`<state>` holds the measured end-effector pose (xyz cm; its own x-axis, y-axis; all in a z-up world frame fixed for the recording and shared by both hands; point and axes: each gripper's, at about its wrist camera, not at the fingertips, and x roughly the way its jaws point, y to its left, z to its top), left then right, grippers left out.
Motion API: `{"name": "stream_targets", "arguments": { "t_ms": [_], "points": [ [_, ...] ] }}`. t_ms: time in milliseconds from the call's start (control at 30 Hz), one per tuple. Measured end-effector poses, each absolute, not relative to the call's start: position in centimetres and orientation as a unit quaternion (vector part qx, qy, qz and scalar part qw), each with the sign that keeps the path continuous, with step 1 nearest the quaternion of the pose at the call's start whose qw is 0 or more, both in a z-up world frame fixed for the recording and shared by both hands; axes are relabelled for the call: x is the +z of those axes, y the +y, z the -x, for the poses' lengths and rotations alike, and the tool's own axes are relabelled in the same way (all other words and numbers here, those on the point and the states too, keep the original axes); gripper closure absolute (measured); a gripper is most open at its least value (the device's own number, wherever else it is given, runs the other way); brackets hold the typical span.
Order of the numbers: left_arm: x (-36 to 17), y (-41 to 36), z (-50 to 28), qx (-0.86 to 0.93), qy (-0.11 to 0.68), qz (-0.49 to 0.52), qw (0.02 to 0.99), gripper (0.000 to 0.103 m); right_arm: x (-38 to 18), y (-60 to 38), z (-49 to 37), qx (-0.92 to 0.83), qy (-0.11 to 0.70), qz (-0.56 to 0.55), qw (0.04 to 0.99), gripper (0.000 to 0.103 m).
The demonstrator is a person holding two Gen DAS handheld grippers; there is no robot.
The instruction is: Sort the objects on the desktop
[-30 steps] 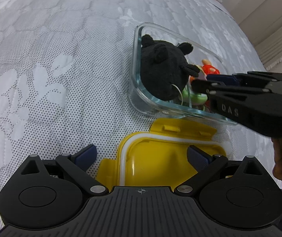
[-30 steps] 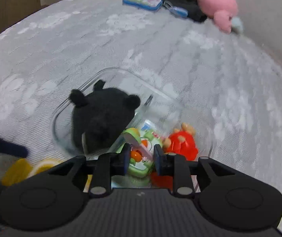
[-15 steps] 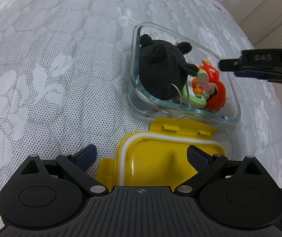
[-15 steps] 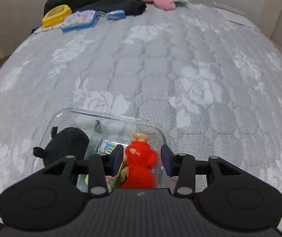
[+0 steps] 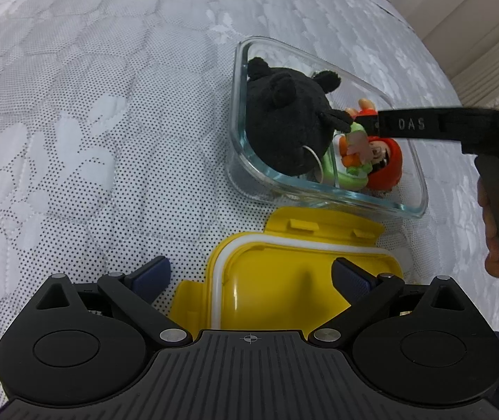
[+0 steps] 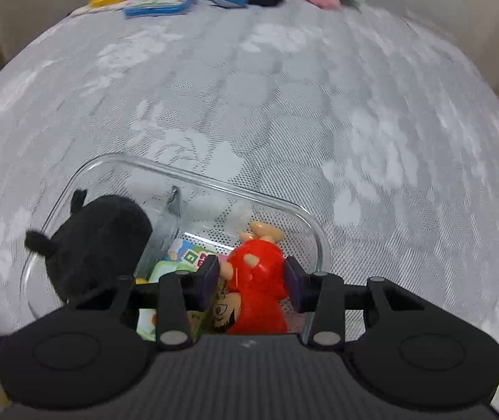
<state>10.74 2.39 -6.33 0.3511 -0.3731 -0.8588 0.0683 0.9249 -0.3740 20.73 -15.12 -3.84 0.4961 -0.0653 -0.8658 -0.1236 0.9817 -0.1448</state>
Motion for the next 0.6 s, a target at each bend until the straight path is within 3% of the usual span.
{"name": "stream_targets", "arguments": {
  "t_ms": [267, 600],
  "points": [
    [-6.5, 3.2, -11.7, -0.141, 0.554, 0.135, 0.810, 0.002, -4.5, -11.1, -18.6, 0.025, 0.457, 0.235, 0.857, 0.065],
    [-6.4, 3.3, -12.1, -0.142, 0.553, 0.139, 0.810, 0.002, -2.4, -15.4, -20.1, -0.003, 0.482, 0.095, 0.871, 0.066]
  ]
}}
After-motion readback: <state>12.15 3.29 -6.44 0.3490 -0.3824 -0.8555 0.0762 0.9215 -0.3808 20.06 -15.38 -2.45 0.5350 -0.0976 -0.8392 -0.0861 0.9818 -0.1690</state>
